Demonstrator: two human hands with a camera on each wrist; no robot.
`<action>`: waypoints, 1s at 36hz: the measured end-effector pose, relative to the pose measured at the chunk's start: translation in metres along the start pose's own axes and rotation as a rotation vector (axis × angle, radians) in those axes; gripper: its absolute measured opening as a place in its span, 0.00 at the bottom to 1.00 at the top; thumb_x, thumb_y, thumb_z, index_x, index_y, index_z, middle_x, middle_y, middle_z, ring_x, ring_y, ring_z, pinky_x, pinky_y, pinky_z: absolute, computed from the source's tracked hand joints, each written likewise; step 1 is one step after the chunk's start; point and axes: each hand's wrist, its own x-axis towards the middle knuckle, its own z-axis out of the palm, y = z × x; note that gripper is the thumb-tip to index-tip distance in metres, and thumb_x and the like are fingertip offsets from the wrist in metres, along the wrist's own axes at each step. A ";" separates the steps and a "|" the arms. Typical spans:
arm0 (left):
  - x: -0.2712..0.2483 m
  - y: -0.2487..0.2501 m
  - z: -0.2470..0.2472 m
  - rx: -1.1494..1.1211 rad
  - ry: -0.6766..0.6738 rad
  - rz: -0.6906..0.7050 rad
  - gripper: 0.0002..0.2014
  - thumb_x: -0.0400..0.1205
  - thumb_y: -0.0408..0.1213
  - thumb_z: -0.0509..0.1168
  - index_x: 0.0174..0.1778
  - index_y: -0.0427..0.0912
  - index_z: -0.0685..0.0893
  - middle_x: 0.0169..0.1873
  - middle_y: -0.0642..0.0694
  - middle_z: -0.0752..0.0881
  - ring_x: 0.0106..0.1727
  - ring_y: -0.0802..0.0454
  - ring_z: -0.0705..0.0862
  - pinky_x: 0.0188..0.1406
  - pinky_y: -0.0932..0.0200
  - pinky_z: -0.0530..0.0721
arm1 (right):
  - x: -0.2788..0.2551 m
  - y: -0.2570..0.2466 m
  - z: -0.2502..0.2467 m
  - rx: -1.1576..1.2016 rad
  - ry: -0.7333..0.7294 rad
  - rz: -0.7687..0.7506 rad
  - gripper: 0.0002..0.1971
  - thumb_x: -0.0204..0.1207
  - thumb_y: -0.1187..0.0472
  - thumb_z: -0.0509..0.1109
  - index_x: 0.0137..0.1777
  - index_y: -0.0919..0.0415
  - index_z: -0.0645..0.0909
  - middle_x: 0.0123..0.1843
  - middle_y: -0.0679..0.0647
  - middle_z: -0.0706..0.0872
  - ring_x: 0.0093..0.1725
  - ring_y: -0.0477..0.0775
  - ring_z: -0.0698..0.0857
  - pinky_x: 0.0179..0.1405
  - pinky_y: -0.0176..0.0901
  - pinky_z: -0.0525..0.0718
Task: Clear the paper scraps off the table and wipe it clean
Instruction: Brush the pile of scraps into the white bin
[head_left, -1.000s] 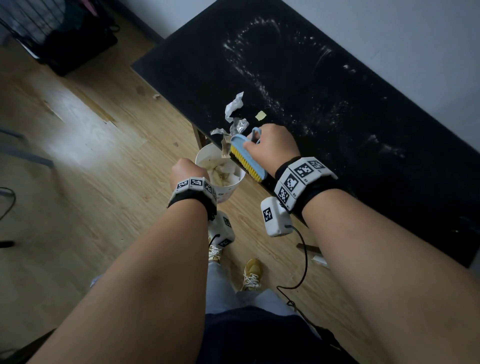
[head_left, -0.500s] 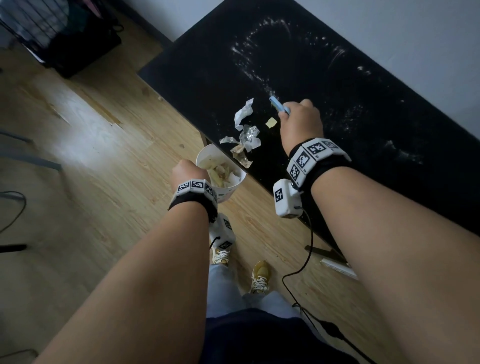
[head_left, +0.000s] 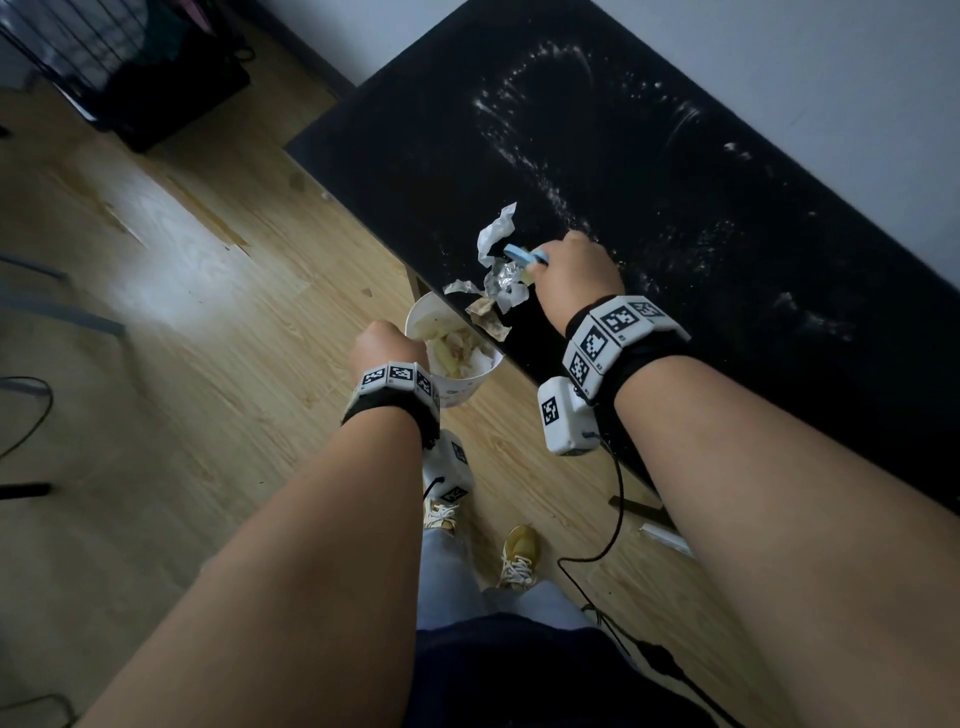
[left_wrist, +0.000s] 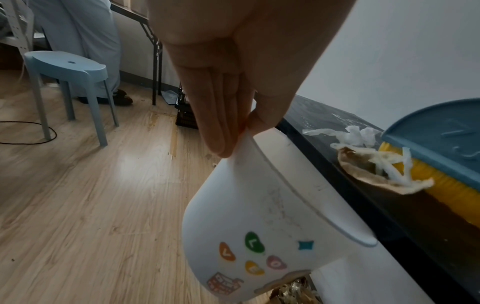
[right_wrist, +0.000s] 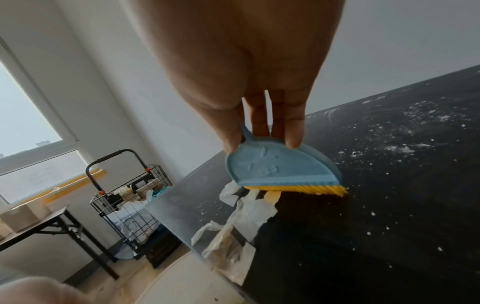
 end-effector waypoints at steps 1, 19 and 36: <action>-0.001 0.000 0.001 -0.005 0.003 -0.001 0.08 0.79 0.31 0.64 0.34 0.33 0.79 0.31 0.38 0.80 0.33 0.41 0.78 0.29 0.58 0.74 | -0.002 -0.001 0.000 -0.003 -0.008 -0.005 0.15 0.86 0.55 0.58 0.61 0.60 0.83 0.62 0.59 0.78 0.61 0.61 0.79 0.50 0.46 0.75; -0.012 -0.012 0.000 -0.070 0.048 0.004 0.15 0.79 0.32 0.65 0.27 0.35 0.73 0.31 0.38 0.79 0.33 0.40 0.78 0.31 0.55 0.74 | -0.040 -0.025 0.002 0.211 -0.099 -0.118 0.13 0.79 0.55 0.67 0.51 0.63 0.87 0.47 0.58 0.89 0.47 0.57 0.87 0.49 0.54 0.87; 0.022 -0.012 -0.013 -0.002 0.019 -0.014 0.14 0.78 0.31 0.62 0.26 0.36 0.70 0.25 0.42 0.73 0.28 0.44 0.72 0.24 0.60 0.66 | 0.028 -0.019 -0.010 0.217 0.308 0.015 0.15 0.85 0.56 0.60 0.69 0.55 0.80 0.63 0.58 0.79 0.62 0.57 0.79 0.55 0.46 0.81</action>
